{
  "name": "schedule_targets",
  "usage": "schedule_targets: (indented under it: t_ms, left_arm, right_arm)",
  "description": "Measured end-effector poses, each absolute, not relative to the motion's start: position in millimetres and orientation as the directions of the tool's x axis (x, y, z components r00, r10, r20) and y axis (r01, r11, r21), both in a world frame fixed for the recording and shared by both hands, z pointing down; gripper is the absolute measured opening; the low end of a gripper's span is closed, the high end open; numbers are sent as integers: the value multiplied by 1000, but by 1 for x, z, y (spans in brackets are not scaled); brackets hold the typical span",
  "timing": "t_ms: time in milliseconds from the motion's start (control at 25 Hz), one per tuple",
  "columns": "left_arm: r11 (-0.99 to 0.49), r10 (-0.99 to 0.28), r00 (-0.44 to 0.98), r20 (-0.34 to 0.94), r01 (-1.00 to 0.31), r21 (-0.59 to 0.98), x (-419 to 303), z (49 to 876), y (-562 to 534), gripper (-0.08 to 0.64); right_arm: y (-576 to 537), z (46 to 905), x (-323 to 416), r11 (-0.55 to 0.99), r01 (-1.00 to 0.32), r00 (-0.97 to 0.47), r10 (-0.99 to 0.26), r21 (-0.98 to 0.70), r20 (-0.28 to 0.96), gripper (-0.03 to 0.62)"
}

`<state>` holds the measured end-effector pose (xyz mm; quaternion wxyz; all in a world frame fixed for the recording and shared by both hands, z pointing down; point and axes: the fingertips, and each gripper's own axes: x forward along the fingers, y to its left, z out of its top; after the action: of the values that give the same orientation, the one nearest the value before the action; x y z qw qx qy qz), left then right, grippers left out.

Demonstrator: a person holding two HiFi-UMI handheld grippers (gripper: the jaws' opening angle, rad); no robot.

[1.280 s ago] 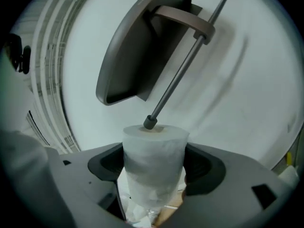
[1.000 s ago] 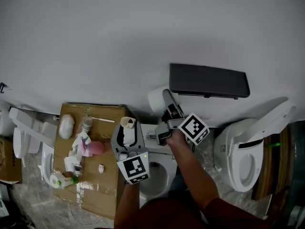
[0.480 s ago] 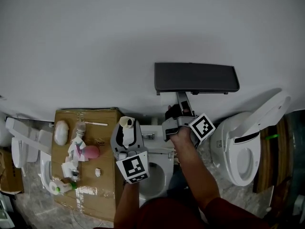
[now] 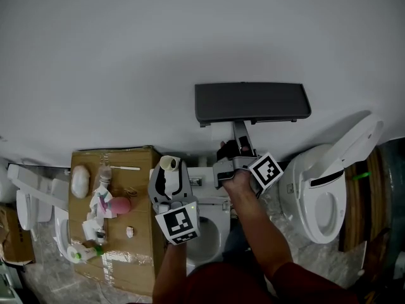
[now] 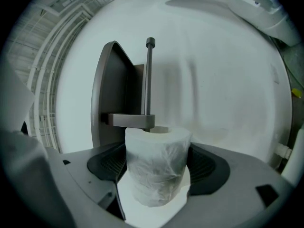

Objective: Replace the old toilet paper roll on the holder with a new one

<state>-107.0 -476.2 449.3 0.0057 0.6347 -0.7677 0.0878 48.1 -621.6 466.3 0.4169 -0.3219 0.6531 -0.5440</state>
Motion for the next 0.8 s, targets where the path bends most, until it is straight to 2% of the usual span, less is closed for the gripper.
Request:
schedule_targets:
  t_ms: [440, 800]
  left_arm:
    - [163, -980, -174, 97, -980, -111, -98, 441, -479, 202]
    - [140, -985, -148, 83, -985, -97, -85, 434, -474, 202]
  right_arm:
    - [-594, 460, 54, 240, 44, -477, -848, -970, -231, 385]
    - [-559, 465, 69, 215, 41, -494, -845, -976, -207, 385]
